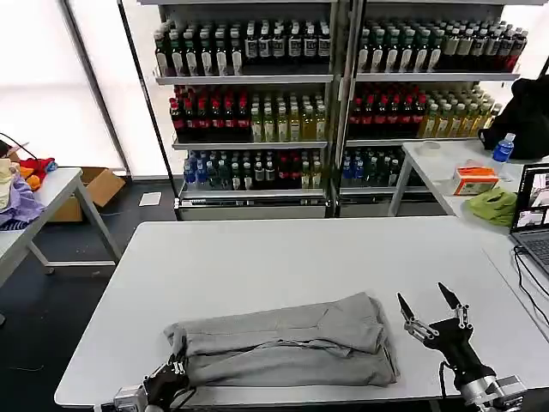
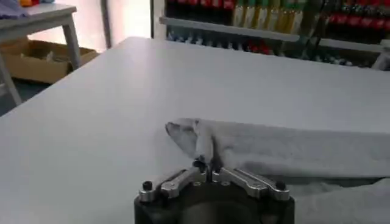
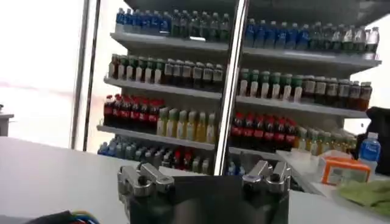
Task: Fold and organize the clothes.
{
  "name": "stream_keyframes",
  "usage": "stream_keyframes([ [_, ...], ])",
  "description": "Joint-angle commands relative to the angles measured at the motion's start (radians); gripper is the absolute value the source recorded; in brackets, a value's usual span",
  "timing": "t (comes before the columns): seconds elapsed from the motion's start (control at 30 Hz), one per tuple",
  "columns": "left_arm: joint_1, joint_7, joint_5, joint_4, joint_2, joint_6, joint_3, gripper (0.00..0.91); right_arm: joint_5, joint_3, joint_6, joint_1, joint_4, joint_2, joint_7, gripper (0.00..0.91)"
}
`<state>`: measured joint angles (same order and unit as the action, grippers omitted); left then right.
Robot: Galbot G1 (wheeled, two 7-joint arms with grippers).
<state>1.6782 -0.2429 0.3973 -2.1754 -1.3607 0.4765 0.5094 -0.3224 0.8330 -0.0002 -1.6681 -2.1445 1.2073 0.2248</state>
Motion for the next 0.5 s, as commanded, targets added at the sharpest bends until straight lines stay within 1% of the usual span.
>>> stream_keyframes([
  [0.03, -0.050, 0.155, 0.135, -0.048, 0.114, -0.002, 0.342, 0.010, -0.006, 0.015, -0.003, -0.004, -0.015, -0.008, -0.004, 0.907],
  [0.07, -0.054, 0.179, 0.152, -0.044, 0.135, 0.009, 0.393, 0.010, -0.006, 0.018, -0.003, -0.004, -0.014, -0.011, -0.004, 0.907],
  [0.13, -0.061, 0.229, 0.223, -0.014, 0.215, 0.063, 0.530, 0.010, -0.011, 0.020, -0.003, -0.003, -0.012, -0.016, -0.003, 0.907],
  [0.17, -0.062, 0.244, 0.243, 0.002, 0.235, 0.075, 0.570, 0.010, -0.012, 0.020, -0.003, -0.003, -0.012, -0.016, -0.004, 0.907],
  [0.23, -0.059, 0.286, 0.280, 0.059, 0.310, 0.091, 0.684, 0.010, -0.013, 0.016, -0.003, -0.002, -0.009, -0.017, -0.003, 0.907],
  [0.3, -0.055, 0.326, 0.284, 0.128, 0.382, 0.100, 0.760, 0.010, -0.014, 0.010, -0.003, -0.002, -0.009, -0.016, -0.003, 0.907],
  [0.37, -0.054, 0.349, 0.279, 0.185, 0.439, 0.099, 0.797, 0.010, -0.014, 0.004, -0.002, -0.002, -0.008, -0.017, -0.004, 0.907],
  [0.5, -0.059, 0.354, 0.295, 0.209, 0.500, 0.100, 0.819, 0.010, -0.019, 0.001, -0.001, -0.004, -0.019, -0.016, -0.005, 0.907],
])
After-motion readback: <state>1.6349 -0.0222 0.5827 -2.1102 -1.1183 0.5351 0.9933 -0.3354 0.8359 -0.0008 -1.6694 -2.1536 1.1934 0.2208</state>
